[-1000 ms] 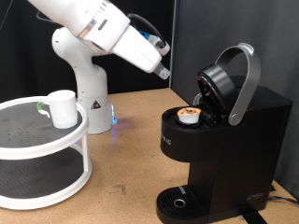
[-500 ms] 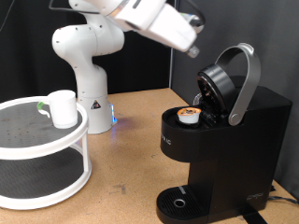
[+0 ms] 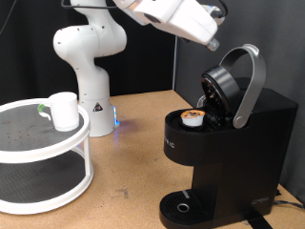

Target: Make a cup of coffee with the keurig machine

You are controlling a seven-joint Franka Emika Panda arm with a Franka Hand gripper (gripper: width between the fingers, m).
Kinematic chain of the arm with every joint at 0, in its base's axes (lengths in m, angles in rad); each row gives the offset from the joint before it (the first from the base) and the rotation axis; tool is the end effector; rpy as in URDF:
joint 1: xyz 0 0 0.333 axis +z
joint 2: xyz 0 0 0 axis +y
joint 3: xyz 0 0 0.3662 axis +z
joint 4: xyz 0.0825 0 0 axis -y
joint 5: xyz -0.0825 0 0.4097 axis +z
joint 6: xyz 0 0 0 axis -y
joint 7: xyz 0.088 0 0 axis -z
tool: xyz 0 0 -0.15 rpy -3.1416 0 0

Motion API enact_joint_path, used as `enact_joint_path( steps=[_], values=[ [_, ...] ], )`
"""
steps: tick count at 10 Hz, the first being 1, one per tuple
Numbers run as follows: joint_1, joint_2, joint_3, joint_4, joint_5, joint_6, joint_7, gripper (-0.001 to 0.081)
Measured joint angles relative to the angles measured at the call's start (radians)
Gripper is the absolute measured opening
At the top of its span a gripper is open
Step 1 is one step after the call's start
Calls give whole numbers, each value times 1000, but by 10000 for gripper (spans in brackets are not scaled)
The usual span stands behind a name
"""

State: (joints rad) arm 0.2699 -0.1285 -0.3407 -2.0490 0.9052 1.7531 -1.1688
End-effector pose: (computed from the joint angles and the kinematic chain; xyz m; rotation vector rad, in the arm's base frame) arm 0.5338 0.0589 0.5290 -2.0581 -0.9229 -0.4781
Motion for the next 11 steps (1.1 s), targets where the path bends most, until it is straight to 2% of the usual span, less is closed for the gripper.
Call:
enact_joint_path(
  steps=[2,7,11],
  values=[
    [1,-1,7,9,32,4,11,803],
    [3,-18,46,26,37,7,47,803],
    [5,-29,51,25,61,1,52,803]
  ],
)
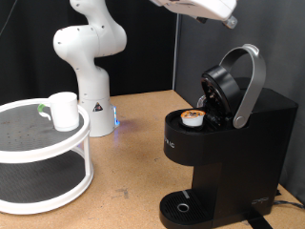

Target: Make a cup of coffee with the keurig machine

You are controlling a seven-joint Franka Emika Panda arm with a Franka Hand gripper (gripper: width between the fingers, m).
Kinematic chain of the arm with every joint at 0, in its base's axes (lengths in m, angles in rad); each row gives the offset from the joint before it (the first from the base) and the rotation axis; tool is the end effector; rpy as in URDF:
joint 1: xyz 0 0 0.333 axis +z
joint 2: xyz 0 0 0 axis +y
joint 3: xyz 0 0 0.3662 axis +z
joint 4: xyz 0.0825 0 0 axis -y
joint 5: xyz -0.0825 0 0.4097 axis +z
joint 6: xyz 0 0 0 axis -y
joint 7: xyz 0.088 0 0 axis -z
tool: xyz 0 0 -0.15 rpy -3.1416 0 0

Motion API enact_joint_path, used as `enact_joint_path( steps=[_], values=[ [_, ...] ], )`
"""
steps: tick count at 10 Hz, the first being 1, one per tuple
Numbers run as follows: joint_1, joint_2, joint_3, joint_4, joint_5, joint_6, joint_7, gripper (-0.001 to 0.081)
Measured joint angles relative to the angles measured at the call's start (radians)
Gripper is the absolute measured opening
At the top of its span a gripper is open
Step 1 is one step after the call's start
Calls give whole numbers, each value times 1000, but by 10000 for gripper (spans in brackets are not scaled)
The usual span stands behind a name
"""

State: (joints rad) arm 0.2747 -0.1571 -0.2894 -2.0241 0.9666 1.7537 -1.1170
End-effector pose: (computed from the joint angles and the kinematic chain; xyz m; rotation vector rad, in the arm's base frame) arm 0.5297 0.0920 0.5635 -2.0021 -0.9110 -0.5117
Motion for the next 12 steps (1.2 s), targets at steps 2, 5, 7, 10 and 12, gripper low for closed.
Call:
enact_joint_path(
  steps=[2,5,7,10,12],
  values=[
    [11,8,15,6,26,3,-1,803],
    [44,31,75,40,18,62,50,803],
    [66,47,121,54,7,116,89,803],
    [86,76,174,72,1,164,119,803],
    [92,89,199,74,-9,193,149,803]
  ],
)
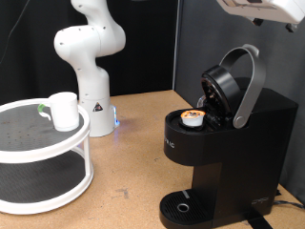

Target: Make a cup of coffee with the keurig machine

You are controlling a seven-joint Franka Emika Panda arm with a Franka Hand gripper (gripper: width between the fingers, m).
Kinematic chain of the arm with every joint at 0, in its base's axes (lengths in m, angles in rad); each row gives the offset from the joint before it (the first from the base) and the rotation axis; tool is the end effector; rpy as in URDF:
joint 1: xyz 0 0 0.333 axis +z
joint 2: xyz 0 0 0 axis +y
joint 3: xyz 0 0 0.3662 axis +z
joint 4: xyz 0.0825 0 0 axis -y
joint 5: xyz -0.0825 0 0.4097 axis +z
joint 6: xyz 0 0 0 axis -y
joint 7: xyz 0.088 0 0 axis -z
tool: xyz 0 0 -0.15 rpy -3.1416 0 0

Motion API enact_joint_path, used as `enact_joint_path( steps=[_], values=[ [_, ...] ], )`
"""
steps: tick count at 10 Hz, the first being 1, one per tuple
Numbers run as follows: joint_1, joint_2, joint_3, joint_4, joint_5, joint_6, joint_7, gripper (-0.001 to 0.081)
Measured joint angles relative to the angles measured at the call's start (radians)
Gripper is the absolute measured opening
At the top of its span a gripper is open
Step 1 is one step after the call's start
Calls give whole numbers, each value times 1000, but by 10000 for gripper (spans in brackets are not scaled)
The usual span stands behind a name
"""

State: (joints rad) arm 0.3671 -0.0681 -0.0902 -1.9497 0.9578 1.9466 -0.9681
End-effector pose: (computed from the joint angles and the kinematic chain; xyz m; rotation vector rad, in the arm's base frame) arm 0.5383 0.2429 0.5570 -2.0480 -0.9870 -0.4410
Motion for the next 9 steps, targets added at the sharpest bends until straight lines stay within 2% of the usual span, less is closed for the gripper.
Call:
enact_joint_path(
  steps=[3,4,5,6,7,8,9],
  values=[
    [0,16,14,0,-33,25,11,794],
    [0,19,14,0,-49,25,11,627],
    [-2,21,13,0,-66,20,11,627],
    [-4,21,11,0,-78,11,11,444],
    [-7,21,8,0,-83,-1,9,444],
    [-11,21,2,0,-84,-17,-1,308],
    [-15,21,-5,0,-86,-27,-15,123]
  ],
)
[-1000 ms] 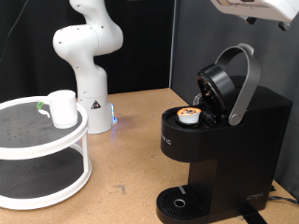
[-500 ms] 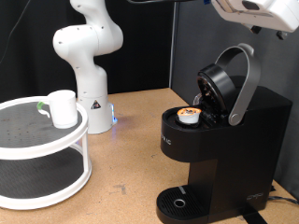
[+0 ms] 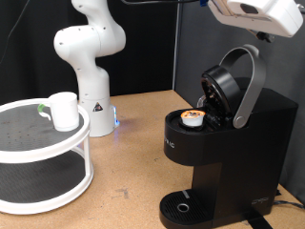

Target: Make a cup of coffee with the keurig machine

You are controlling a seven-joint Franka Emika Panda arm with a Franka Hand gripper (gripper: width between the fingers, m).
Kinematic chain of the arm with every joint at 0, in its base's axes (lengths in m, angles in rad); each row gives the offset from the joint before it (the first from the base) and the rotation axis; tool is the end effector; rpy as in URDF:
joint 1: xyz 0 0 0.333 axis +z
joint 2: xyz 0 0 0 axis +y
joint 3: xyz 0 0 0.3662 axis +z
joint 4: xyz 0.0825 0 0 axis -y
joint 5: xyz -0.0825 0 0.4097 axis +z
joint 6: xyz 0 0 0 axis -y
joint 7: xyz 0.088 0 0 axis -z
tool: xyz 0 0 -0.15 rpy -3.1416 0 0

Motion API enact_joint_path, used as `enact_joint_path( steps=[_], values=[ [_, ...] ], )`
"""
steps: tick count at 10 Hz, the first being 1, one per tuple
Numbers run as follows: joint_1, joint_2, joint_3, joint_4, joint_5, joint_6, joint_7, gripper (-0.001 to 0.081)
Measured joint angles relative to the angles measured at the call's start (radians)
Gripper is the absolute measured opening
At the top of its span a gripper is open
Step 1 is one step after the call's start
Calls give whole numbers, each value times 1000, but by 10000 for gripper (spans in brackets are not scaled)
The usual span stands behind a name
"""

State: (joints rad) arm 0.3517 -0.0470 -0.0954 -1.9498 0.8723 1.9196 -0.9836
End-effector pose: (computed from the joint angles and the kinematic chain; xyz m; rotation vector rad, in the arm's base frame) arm 0.5425 0.2291 0.5363 -2.0996 -1.0544 -0.3822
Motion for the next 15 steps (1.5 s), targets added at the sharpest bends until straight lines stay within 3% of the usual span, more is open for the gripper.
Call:
enact_joint_path(
  steps=[1,2,4,10,15],
  values=[
    [-5,-1,-5,0,-5,-4,-9,123],
    [-10,-1,-10,0,-15,-5,-11,39],
    [-20,0,-16,0,-35,-5,-11,8],
    [-36,12,-36,2,-48,-31,-10,0],
    [-77,-5,-84,4,-85,-149,-85,0]
  ],
)
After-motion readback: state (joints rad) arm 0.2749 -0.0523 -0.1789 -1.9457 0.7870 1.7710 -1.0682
